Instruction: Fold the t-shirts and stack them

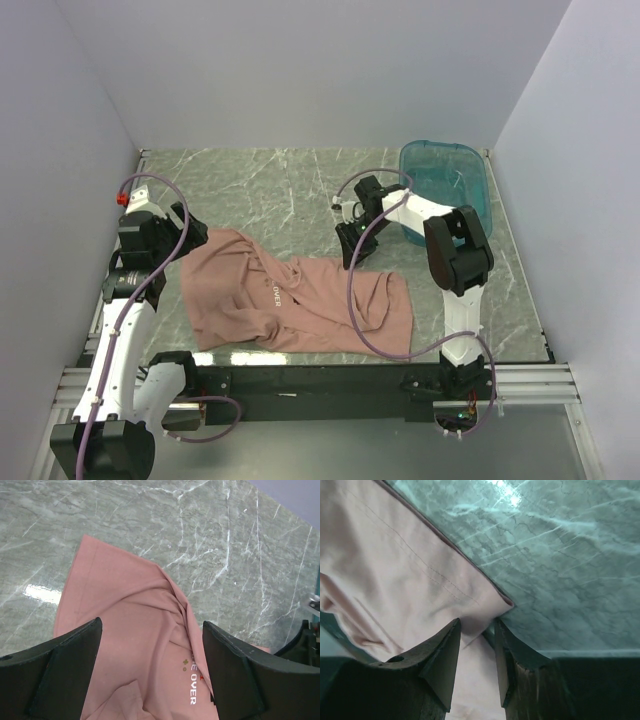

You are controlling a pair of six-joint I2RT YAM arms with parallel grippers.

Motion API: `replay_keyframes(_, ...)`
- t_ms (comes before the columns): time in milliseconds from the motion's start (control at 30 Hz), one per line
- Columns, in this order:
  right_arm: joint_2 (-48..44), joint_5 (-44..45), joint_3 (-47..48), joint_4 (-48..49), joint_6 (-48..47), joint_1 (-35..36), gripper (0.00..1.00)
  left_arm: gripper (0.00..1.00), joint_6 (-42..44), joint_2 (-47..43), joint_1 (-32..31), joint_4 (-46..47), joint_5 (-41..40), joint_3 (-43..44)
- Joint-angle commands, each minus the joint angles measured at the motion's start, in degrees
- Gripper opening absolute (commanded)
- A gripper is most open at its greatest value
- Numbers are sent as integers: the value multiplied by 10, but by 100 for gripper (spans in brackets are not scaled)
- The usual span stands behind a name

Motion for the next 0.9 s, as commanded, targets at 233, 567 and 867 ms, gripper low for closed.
replay_keyframes(233, 21, 42, 34, 32, 71, 3, 43, 87, 5, 0, -1, 22, 2, -1)
replay_keyframes(567, 54, 52, 59, 18, 51, 6, 41, 87, 5, 0, -1, 22, 3, -1)
replay_keyframes(867, 55, 54, 52, 13, 43, 16, 23, 87, 5, -3, -1, 22, 3, -2)
